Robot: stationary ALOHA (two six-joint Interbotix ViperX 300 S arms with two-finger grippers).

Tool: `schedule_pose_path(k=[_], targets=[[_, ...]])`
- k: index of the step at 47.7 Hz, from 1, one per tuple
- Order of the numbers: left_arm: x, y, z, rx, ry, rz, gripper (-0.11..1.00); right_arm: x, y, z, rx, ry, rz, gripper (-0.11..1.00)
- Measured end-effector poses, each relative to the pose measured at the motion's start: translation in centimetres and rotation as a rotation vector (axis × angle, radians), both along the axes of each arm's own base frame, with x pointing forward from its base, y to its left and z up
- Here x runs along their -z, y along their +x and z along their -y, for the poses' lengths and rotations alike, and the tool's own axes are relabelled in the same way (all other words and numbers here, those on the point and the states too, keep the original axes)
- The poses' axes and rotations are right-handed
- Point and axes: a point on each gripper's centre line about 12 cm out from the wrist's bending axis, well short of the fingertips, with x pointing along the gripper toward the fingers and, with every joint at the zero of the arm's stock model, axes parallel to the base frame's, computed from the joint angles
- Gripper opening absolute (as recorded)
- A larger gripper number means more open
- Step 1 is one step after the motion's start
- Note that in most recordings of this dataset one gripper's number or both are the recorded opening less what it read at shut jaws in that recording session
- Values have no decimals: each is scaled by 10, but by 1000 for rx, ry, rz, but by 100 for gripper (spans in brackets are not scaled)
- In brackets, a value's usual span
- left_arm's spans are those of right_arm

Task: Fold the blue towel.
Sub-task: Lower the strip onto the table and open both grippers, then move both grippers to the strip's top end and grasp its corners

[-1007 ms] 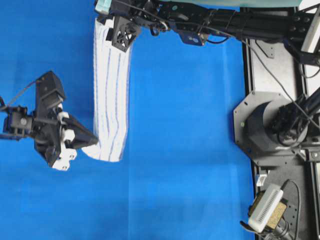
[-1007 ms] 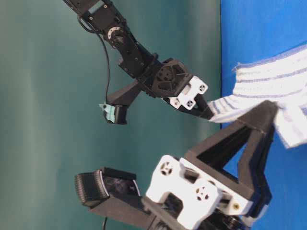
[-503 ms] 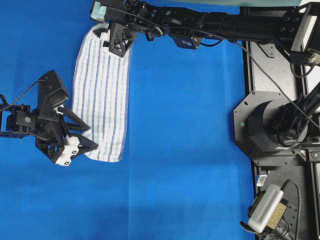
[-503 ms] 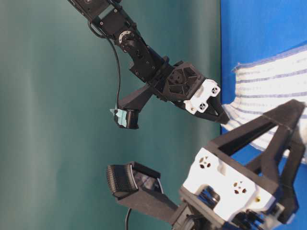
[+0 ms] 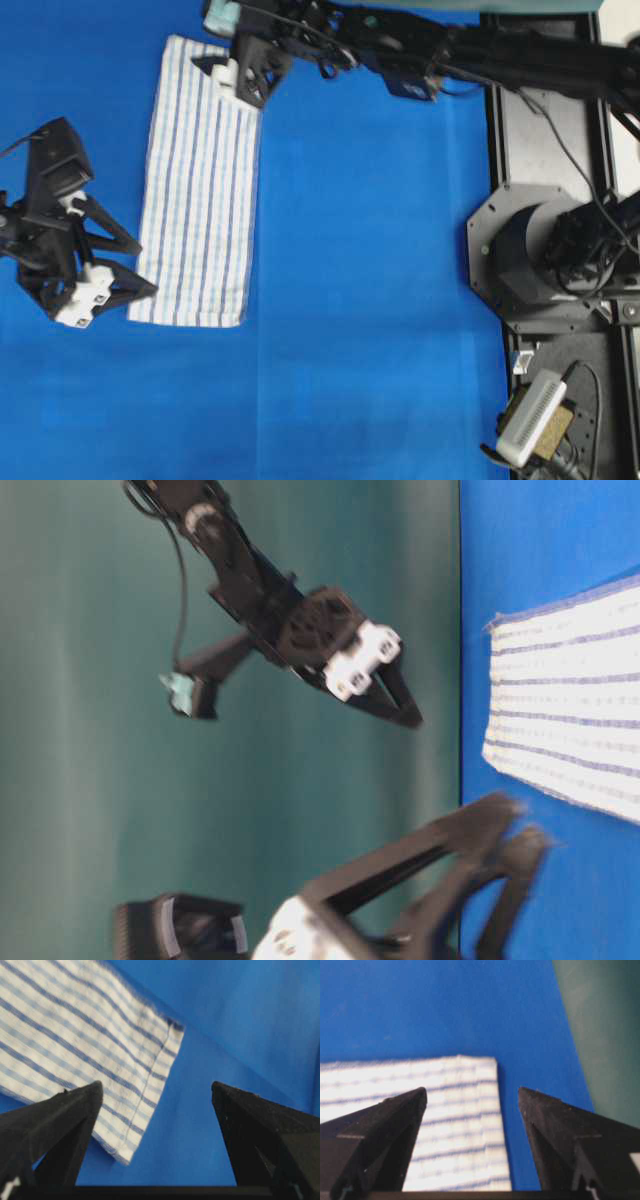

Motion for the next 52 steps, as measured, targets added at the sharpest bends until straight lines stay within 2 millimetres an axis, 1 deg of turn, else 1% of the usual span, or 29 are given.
schedule_pose_path(k=[6, 16, 23, 33, 37, 41, 52], targets=[[-15, -6, -17, 13, 90, 38, 83, -13, -14, -18, -16, 1, 21, 86], [-25, -12, -46, 17, 244, 58, 83, -25, -41, -56, -52, 26, 56, 86], [-25, -18, -66, 10, 328, 39, 83, -24, -60, -85, -71, 74, 79, 86], [-24, -32, -80, 16, 407, 22, 83, -23, -88, -119, -87, 148, 117, 86], [-23, -38, -82, 20, 429, 15, 83, -20, -98, -126, -81, 173, 130, 86], [-23, -42, -85, 12, 438, 17, 83, -14, -104, -127, -70, 185, 133, 86], [-23, -42, -87, 4, 443, 26, 83, -15, -103, -127, -72, 174, 169, 86]])
